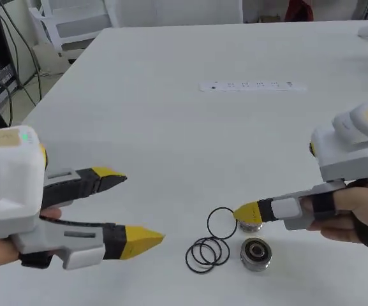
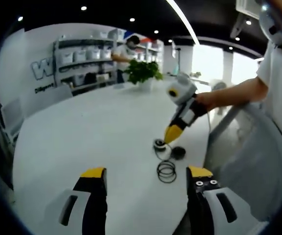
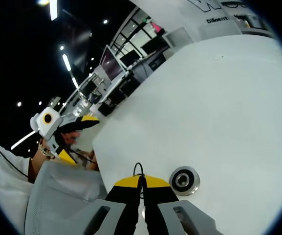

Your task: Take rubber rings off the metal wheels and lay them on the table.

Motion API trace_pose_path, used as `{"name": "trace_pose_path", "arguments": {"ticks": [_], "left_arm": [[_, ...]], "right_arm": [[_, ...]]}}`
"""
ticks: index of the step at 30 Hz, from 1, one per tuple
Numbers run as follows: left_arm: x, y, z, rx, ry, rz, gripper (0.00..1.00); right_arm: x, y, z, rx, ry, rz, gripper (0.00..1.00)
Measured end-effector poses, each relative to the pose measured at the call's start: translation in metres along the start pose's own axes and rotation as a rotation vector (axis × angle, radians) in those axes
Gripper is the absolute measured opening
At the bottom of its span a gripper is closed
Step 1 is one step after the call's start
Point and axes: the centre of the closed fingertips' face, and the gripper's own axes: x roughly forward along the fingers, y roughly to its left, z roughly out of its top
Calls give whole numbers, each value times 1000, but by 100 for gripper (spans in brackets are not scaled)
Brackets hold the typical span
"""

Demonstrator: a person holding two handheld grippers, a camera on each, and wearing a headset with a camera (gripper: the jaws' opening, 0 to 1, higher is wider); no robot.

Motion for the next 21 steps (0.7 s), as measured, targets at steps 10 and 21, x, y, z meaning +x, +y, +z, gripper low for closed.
{"name": "trace_pose_path", "arguments": {"ticks": [10, 21], "left_arm": [[-12, -2, -25, -70, 28, 34, 67], [-16, -3, -27, -132, -8, 56, 65]], "right_arm": [[9, 2, -19, -50, 92, -6, 0], [11, -4, -29, -81, 147, -37, 0]]}}
